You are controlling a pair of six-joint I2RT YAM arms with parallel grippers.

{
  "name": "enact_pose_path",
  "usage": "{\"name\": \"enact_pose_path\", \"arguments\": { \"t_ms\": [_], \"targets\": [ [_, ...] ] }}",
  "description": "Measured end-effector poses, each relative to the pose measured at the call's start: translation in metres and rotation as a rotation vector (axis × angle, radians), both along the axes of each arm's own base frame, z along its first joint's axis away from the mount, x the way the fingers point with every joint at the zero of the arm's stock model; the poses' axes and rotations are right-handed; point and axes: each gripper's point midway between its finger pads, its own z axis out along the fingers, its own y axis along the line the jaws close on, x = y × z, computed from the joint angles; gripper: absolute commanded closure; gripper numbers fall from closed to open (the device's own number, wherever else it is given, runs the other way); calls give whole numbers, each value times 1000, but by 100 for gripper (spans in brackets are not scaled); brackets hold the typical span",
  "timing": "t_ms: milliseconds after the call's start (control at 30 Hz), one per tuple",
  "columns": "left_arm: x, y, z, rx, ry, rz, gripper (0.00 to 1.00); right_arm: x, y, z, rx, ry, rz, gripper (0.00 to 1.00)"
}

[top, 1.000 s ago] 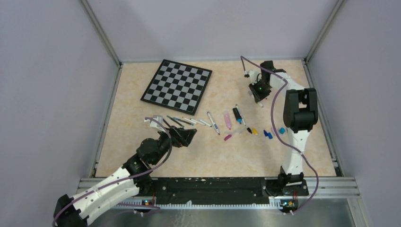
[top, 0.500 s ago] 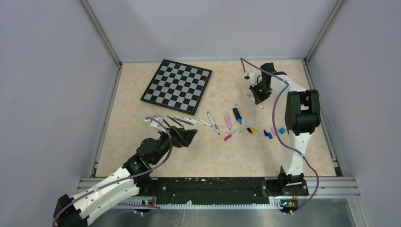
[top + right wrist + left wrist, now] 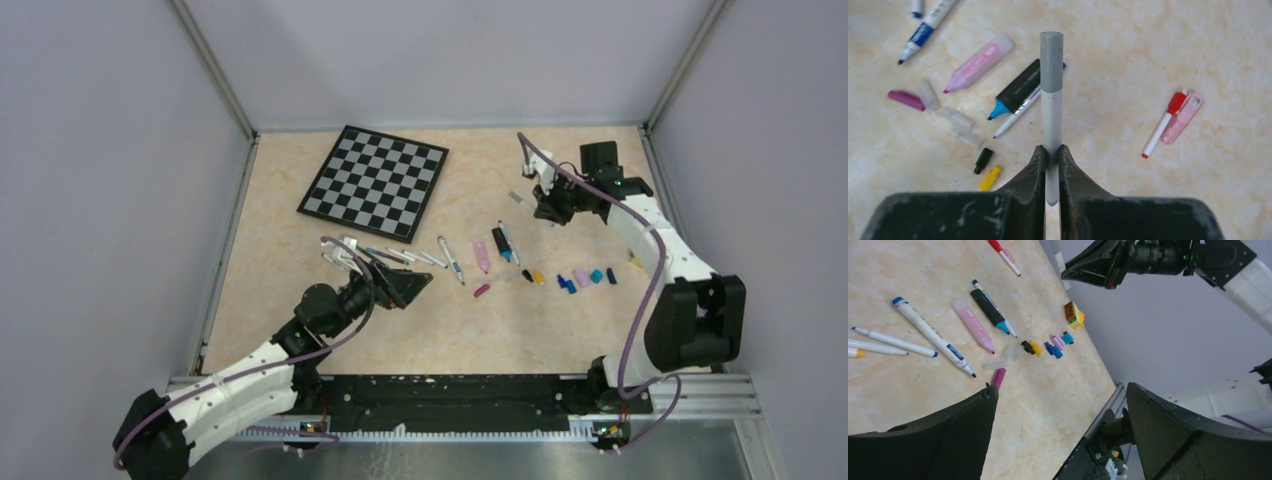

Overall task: Open the pen caps
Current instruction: Pick up the pen from the center of the board.

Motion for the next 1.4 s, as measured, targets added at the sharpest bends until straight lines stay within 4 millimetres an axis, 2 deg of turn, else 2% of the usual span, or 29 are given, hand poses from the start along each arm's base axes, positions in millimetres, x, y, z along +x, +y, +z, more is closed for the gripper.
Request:
{"name": "enact_pose_path", "arguments": {
  "t_ms": [133,267,433,567,767,1000,1233,1400],
  "targets": [
    [1,-11,10,-75,47,-51,1,-45,26,16,-29,-108,226,100],
    [6,-26,18,-126,124,-121,1,-91,54,13,-79,-153,470,100],
    [10,-52,15,-114,232,-227,1,-126,66,7,-123,-163,664,100],
    [8,-66,-4,-79,326,-292,5,-141,75,6,-145,-175,767,100],
    [4,-79,-32,-30,450,-365,15,-160,89,-1,-169,-177,874,100],
    [0,-90,-38,-30,505,-434,35,-165,97,-5,-202,-179,913,100],
    [-8,-96,-49,-29,554,-488,43,-167,101,-13,-230,-160,924,100],
    [-13,-103,-47,-36,557,-522,48,-166,100,-15,-243,-155,921,100]
  ]
}}
